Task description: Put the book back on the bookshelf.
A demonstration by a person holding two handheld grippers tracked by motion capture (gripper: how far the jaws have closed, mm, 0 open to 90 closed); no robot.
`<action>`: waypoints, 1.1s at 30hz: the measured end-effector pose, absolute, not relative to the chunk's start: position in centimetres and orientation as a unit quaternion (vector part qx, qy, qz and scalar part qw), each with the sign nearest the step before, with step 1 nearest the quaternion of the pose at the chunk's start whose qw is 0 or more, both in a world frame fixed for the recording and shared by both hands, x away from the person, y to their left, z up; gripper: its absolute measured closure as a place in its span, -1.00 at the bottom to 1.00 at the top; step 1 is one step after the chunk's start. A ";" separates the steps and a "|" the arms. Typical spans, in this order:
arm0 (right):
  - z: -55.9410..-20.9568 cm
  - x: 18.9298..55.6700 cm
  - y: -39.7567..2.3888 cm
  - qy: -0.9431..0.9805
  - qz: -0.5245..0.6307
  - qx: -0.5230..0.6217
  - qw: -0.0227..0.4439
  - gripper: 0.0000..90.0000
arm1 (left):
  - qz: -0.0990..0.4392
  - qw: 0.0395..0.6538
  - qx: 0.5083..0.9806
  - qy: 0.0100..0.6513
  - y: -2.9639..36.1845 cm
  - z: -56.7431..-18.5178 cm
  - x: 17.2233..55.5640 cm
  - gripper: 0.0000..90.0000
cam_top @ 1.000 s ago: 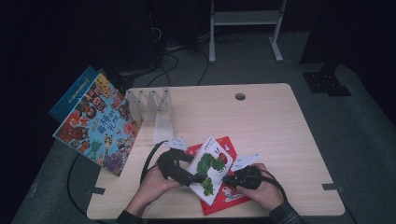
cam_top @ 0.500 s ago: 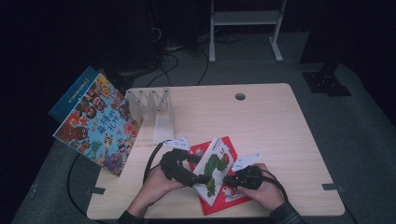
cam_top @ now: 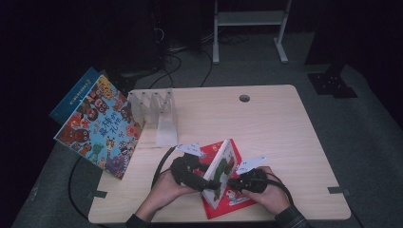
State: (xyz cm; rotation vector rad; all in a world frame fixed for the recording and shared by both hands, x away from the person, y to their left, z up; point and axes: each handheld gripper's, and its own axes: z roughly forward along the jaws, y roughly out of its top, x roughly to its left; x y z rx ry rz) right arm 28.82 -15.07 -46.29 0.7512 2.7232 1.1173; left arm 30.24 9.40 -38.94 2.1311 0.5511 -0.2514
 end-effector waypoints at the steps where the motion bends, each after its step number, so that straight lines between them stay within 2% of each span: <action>1: -46.3 28.8 -15.1 0.895 0.367 0.247 0.052 0.84 | -0.102 0.447 0.861 0.223 9.4 -38.9 30.2 -0.39; 6: -46.3 28.8 -15.1 0.895 0.367 0.246 0.052 0.84 | -0.104 0.438 0.861 0.238 9.5 -38.8 30.6 -0.19; 20: -46.3 28.7 -14.8 0.896 0.367 0.246 0.054 0.82 | -0.083 0.366 0.890 0.258 9.2 -38.8 31.2 0.10; 29: -46.3 28.5 -14.3 0.895 0.371 0.242 0.042 0.84 | -0.072 0.336 0.894 0.286 9.6 -38.3 31.9 0.44; 33: -46.3 28.4 -14.0 0.896 0.373 0.236 0.045 0.84 | -0.070 0.326 0.899 0.284 9.6 -38.0 32.1 0.50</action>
